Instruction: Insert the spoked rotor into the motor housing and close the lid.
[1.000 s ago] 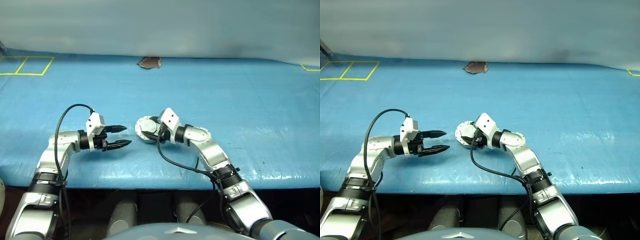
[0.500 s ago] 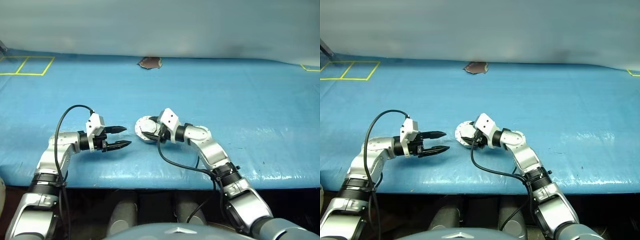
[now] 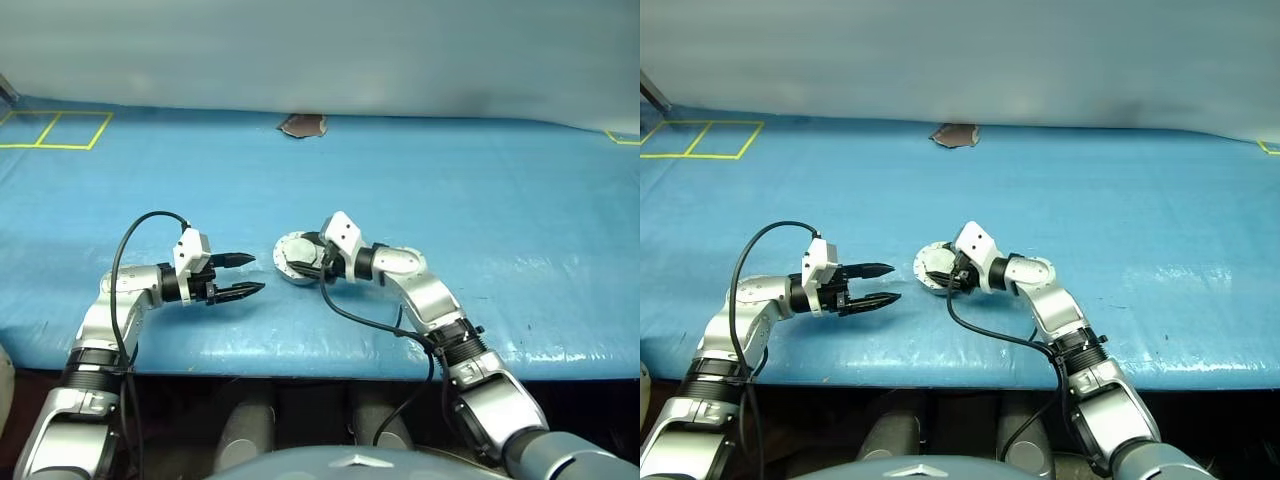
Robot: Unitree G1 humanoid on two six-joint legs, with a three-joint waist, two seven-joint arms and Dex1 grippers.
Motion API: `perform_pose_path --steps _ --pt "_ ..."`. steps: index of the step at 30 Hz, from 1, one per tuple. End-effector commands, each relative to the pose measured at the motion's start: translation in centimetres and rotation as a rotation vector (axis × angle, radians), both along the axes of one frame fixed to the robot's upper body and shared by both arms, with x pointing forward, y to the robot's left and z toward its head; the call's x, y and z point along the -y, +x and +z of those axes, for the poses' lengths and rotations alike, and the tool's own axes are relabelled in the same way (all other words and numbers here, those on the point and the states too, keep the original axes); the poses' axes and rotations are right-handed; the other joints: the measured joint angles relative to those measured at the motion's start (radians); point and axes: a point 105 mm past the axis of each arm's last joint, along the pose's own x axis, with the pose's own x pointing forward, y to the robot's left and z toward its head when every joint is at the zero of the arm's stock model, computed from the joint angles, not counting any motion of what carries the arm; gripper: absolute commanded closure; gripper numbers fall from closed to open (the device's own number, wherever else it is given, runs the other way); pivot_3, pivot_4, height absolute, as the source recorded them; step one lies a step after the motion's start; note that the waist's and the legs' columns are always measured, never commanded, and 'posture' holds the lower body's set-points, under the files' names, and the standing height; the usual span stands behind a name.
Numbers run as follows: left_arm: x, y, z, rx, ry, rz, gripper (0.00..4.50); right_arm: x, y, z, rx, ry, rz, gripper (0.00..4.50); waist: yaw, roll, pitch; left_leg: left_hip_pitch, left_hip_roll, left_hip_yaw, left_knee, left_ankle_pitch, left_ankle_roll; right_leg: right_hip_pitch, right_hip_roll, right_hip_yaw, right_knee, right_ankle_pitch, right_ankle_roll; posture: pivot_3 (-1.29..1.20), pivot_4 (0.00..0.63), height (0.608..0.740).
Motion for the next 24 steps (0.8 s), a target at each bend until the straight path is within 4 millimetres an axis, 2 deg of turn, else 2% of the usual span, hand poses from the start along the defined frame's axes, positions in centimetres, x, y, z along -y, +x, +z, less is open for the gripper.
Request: perform_pose_path --steps 1,12,24 --pt "-0.2 0.1 0.5 0.030 -0.004 0.004 1.14 0.7 0.6 0.4 0.007 -0.011 -0.019 1.46 0.000 0.000 0.000 0.000 0.000 0.000 0.000 0.000 0.000 0.000 0.000 0.000 0.000 0.000 0.000 0.00 0.150 0.740" --pt "-0.2 0.0 0.4 0.029 -0.002 0.008 1.14 1.1 0.7 -1.0 0.022 -0.082 -0.020 1.46 0.000 0.000 0.000 0.000 0.000 0.000 0.000 0.000 0.000 0.000 0.000 0.000 0.000 0.000 0.000 0.00 0.150 0.740" --pt "-0.1 0.0 0.4 0.030 -0.008 0.010 1.14 1.7 0.9 -2.4 -0.039 -0.102 -0.031 1.46 0.000 0.000 0.000 0.002 0.000 0.000 0.000 -0.001 -0.001 0.002 0.000 0.000 0.001 0.000 0.000 0.00 0.150 0.740"
